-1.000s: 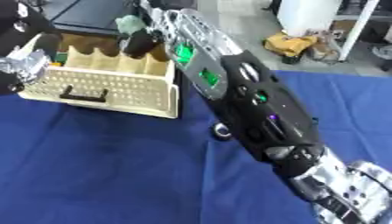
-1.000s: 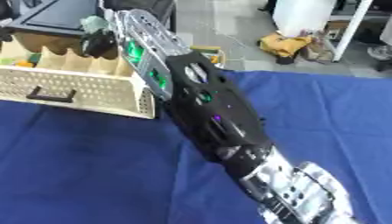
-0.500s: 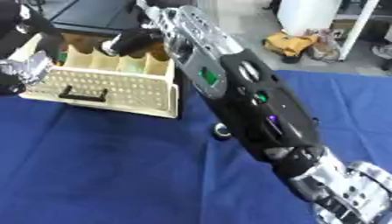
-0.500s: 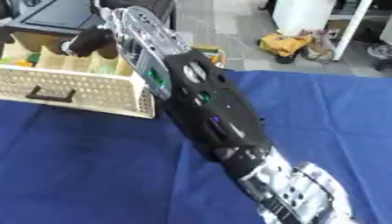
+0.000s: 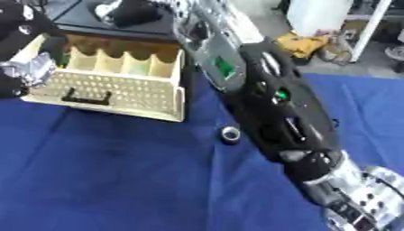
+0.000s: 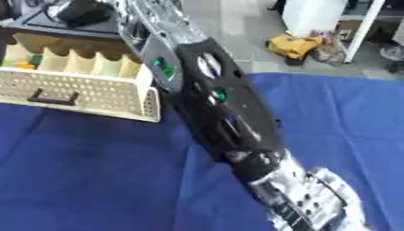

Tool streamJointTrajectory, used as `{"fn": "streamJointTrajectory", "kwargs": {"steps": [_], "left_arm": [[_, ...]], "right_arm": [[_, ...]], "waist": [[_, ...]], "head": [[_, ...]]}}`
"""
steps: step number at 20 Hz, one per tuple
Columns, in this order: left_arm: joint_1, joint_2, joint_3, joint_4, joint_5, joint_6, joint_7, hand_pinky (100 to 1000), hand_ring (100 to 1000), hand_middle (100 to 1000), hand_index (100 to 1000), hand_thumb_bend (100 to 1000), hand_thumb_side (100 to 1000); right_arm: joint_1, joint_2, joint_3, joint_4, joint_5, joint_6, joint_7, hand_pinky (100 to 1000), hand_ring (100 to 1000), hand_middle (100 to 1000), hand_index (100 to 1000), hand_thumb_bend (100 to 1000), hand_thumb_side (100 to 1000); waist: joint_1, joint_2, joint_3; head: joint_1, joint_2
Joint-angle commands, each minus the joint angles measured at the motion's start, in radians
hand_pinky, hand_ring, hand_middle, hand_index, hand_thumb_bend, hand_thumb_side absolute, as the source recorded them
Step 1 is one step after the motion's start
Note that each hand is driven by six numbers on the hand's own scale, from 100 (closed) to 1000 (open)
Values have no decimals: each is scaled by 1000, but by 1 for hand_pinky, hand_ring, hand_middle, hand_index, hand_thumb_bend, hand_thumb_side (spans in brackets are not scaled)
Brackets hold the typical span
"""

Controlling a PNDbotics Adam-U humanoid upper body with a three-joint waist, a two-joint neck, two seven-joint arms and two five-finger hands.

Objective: Pick up objects from table and place into drawer.

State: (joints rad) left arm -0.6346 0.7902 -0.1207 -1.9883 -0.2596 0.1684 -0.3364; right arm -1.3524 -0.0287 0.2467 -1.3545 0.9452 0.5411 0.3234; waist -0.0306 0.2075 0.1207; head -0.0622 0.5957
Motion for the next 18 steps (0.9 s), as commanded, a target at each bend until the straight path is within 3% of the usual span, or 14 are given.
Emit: {"fn": "streamJointTrajectory", "kwargs": {"steps": [1,6,10,14,18], "left_arm": [[-10,42,3,-12,-39,-53,-36,100,100,100,705,100,599],[-16,96,-1,-12,-117,-179,-137,100,100,115,724,100,732],[4,158,-26,-12,-149,-264,-210,100,100,241,700,100,842],[29,212,-33,-12,-181,-307,-243,100,183,304,632,100,836],[73,255,-57,-12,-182,-313,-262,100,323,354,658,100,950]], "right_arm": [[-14,-66,-35,-133,-75,53,-75,430,592,611,815,461,680],[28,-164,-67,-297,-223,108,-243,492,625,630,825,452,831],[83,-255,-80,-374,-307,106,-363,527,649,651,826,336,874],[150,-339,-94,-409,-362,110,-441,526,644,646,824,351,880],[201,-404,-114,-433,-396,120,-486,526,642,644,824,356,891]], "waist": [[12,-17,-4],[22,-18,-11],[31,-18,-20],[34,-16,-25],[36,-13,-31]], "head": [[8,0],[16,7],[24,10],[30,9],[34,7]]}}
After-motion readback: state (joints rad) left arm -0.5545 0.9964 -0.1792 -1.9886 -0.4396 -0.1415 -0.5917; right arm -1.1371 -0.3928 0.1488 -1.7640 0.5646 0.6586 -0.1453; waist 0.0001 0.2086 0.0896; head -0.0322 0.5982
